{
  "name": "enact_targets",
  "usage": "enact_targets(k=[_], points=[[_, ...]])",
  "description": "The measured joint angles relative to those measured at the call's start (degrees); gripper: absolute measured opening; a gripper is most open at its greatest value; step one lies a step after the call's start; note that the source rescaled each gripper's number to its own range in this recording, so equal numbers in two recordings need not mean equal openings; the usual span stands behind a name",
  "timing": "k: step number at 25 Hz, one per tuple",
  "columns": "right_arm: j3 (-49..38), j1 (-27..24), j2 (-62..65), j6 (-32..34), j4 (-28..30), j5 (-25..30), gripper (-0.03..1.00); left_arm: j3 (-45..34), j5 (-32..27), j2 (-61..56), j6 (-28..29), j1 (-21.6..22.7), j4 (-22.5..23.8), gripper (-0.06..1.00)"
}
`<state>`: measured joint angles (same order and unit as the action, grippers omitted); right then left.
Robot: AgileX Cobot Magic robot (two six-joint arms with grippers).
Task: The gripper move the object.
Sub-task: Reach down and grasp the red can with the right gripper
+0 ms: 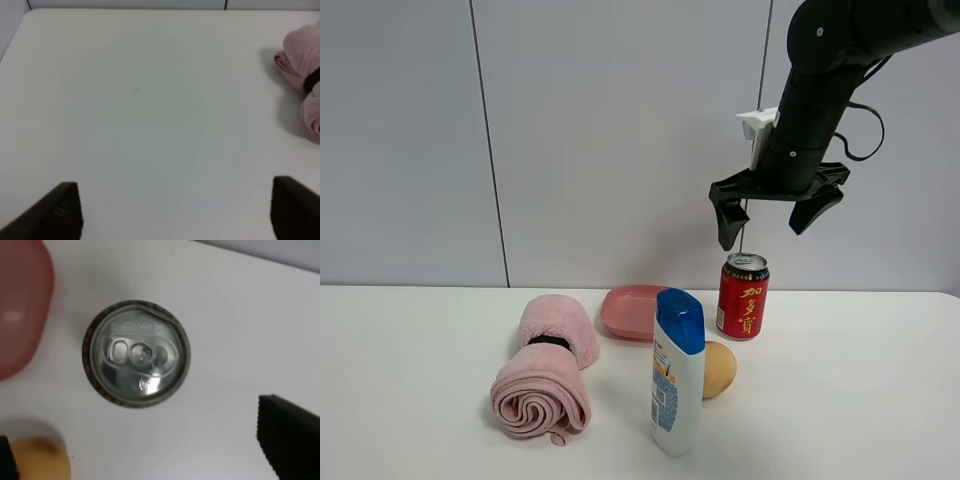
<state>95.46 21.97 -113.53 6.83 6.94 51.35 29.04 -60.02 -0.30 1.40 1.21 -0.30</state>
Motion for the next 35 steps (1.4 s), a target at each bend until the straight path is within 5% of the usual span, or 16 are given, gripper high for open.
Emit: enact_targets(k=[12,35], points=[[0.1,-0.4,-5.0,5.5,2.7,-4.6,1.00,0.0,0.0,0.0,0.0,0.0,0.0,1.00],[0.1,-0.6,-13.0,5.6,6.3,-13.8,1.00,0.0,0.0,0.0,0.0,0.0,0.0,1.00]])
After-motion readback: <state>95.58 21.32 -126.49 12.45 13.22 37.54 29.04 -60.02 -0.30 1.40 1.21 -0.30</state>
